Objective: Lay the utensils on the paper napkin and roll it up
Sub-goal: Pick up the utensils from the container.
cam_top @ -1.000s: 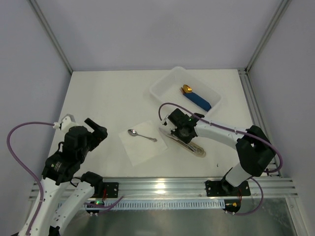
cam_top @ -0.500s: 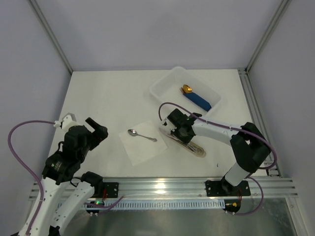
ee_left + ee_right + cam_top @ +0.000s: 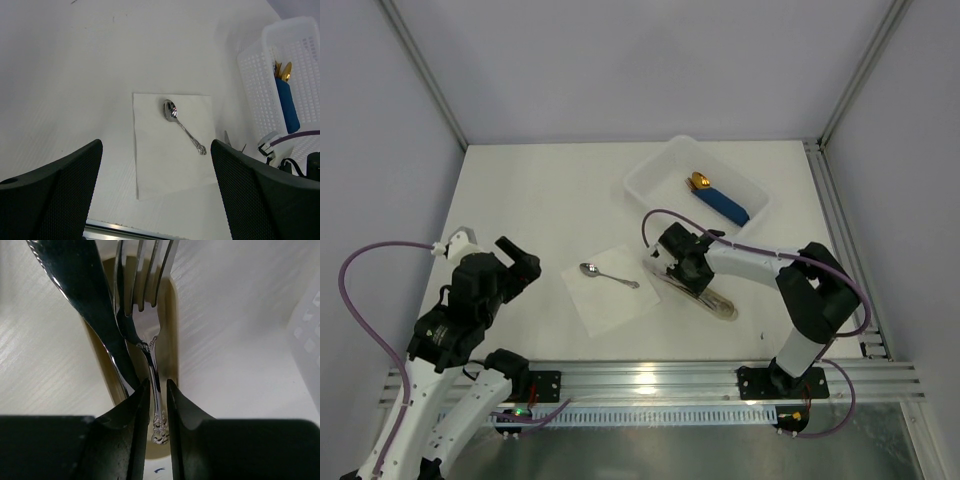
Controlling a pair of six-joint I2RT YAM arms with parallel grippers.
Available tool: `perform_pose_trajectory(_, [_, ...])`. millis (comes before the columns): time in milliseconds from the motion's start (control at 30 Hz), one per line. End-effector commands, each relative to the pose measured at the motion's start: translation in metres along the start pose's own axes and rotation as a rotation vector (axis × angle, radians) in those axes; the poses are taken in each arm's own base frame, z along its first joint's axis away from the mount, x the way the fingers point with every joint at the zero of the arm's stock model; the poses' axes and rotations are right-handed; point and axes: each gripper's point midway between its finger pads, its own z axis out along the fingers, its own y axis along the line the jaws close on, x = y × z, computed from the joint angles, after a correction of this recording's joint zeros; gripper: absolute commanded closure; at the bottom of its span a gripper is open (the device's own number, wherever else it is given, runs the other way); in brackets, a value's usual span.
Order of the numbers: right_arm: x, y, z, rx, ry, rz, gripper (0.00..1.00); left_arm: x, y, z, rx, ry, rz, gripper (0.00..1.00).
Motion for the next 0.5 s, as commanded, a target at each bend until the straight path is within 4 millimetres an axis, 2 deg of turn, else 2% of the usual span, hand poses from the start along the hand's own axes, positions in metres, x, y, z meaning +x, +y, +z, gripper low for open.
perform_pose_trajectory(0, [-0.012, 0.0, 0.001, -0.007, -0.035, 0.019, 0.76, -0.012, -0.008, -0.002, 0.031, -0.043, 0.005, 0.1])
perform_pose_trajectory(133, [-0.015, 0.001, -0.001, -0.013, -0.043, 0.021, 0.81, -0.013, -0.006, -0.003, 0.029, -0.047, 0.006, 0.1])
perform_pose_trajectory(300, [-0.02, -0.002, -0.008, -0.007, -0.062, 0.032, 0.96, -0.013, -0.007, -0.004, 0.032, -0.05, 0.004, 0.1])
perform_pose_trajectory(467, [-0.025, -0.005, -0.024, 0.003, -0.098, 0.046, 0.96, -0.011, -0.007, -0.003, 0.033, -0.041, 0.0, 0.1])
